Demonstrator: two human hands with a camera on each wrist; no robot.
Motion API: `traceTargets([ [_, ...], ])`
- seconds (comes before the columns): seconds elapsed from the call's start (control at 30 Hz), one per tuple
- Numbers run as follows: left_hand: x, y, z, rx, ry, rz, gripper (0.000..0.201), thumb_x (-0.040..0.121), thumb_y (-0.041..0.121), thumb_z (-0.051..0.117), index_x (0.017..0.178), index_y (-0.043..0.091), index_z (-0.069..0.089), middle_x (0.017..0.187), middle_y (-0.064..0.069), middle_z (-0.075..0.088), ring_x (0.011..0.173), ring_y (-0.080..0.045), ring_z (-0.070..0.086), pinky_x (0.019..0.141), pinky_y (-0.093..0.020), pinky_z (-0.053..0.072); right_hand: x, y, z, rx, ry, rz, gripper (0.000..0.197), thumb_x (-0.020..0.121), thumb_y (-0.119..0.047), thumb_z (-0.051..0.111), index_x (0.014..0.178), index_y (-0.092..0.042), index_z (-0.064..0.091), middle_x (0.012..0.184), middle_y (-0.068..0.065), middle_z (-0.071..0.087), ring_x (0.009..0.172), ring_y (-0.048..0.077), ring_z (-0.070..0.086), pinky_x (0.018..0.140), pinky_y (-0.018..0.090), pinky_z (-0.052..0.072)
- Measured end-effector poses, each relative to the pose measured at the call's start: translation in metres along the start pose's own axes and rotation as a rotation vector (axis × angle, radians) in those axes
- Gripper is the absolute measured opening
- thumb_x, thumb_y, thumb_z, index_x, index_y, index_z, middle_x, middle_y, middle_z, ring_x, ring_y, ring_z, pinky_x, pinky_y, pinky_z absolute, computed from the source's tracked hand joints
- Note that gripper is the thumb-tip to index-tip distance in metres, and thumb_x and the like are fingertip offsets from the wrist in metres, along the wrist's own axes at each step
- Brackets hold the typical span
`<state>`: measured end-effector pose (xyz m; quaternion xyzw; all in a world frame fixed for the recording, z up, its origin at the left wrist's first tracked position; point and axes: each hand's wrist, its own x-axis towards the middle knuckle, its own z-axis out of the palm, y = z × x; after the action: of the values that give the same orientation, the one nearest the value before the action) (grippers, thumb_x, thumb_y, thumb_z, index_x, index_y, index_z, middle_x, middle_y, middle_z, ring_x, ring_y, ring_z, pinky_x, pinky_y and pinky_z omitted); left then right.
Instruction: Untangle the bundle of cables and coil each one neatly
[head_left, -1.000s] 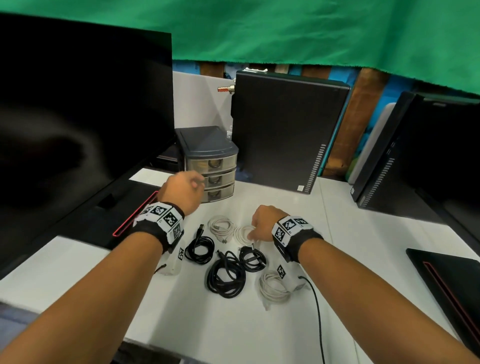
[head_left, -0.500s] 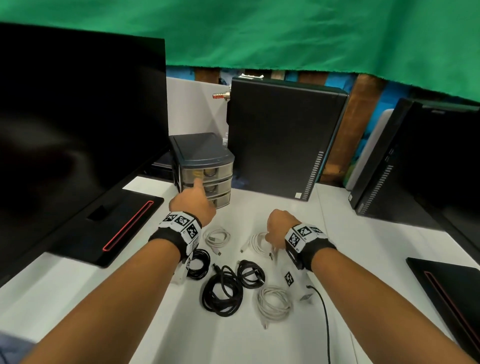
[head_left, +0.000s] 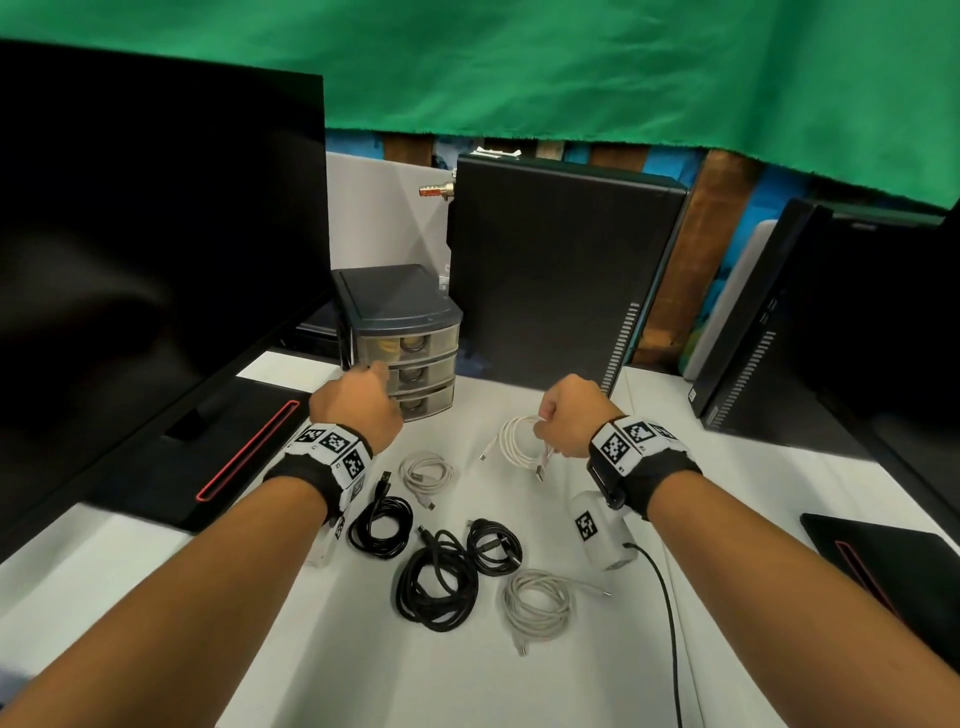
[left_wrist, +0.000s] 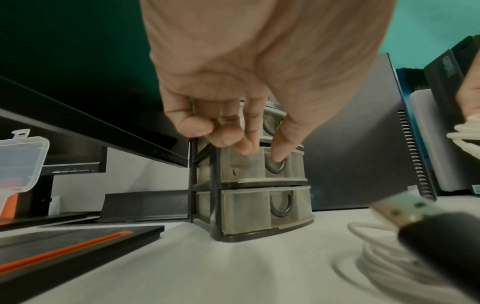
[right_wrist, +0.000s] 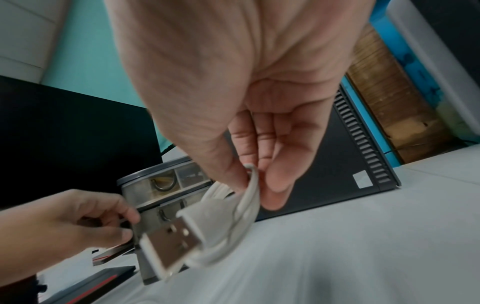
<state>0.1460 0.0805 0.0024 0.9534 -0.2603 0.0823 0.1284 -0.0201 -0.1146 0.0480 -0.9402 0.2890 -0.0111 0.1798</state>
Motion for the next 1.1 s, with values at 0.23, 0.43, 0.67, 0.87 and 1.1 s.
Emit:
traceTargets([
  [0.23, 0.006, 0.010, -0.005, 0.043, -0.024, 0.133, 0.045, 0.092, 0.022, 0.049, 0.136, 0.030, 0.048, 0.102, -0.007, 0.070, 0.091, -0.031, 0.066, 0.077, -0.037, 0.052, -0.002, -0.006, -0.006, 0.025, 0.026, -0.027, 0.013, 0.089, -0.018, 0.068, 0.094, -0.007, 0.073, 0.089, 0.009, 0.072, 0.086, 0.026, 0.070, 0.082, 0.037, 0.059],
  [0.43, 0.014, 0.023, 0.002, 0.177, -0.156, 0.198, 0.038, 0.087, 0.023, 0.054, 0.124, 0.025, 0.054, 0.106, -0.003, 0.069, 0.096, -0.029, 0.066, 0.084, -0.039, 0.055, -0.002, -0.003, -0.009, 0.014, 0.030, -0.034, 0.013, 0.090, -0.020, 0.067, 0.095, -0.009, 0.072, 0.091, 0.009, 0.070, 0.088, 0.024, 0.067, 0.083, 0.035, 0.057],
  [0.67, 0.008, 0.037, 0.009, 0.033, -0.283, 0.073, 0.052, 0.085, 0.023, 0.057, 0.132, 0.014, 0.039, 0.105, -0.008, 0.064, 0.099, -0.032, 0.063, 0.077, -0.036, 0.049, -0.002, 0.010, -0.007, 0.064, 0.028, -0.008, 0.009, 0.090, -0.021, 0.069, 0.093, -0.013, 0.070, 0.086, 0.005, 0.068, 0.086, 0.023, 0.067, 0.084, 0.035, 0.057],
  [0.87, -0.017, 0.033, -0.003, 0.029, -0.215, 0.188, 0.040, 0.090, 0.039, 0.056, 0.125, 0.021, 0.055, 0.112, -0.004, 0.068, 0.102, -0.027, 0.064, 0.082, -0.034, 0.049, 0.005, 0.002, -0.007, 0.239, 0.031, 0.022, 0.007, 0.085, -0.016, 0.072, 0.080, -0.012, 0.072, 0.075, 0.008, 0.073, 0.071, 0.023, 0.074, 0.075, 0.044, 0.063],
  [1.1, -0.009, -0.005, -0.028, -0.462, 0.257, 0.058, 0.011, 0.091, 0.026, 0.065, 0.094, 0.030, 0.074, 0.109, 0.003, 0.066, 0.101, -0.022, 0.061, 0.085, -0.033, 0.049, 0.018, -0.032, -0.002, 0.418, 0.016, 0.039, 0.004, 0.077, -0.010, 0.075, 0.077, -0.006, 0.074, 0.076, 0.013, 0.075, 0.079, 0.030, 0.075, 0.078, 0.047, 0.062],
])
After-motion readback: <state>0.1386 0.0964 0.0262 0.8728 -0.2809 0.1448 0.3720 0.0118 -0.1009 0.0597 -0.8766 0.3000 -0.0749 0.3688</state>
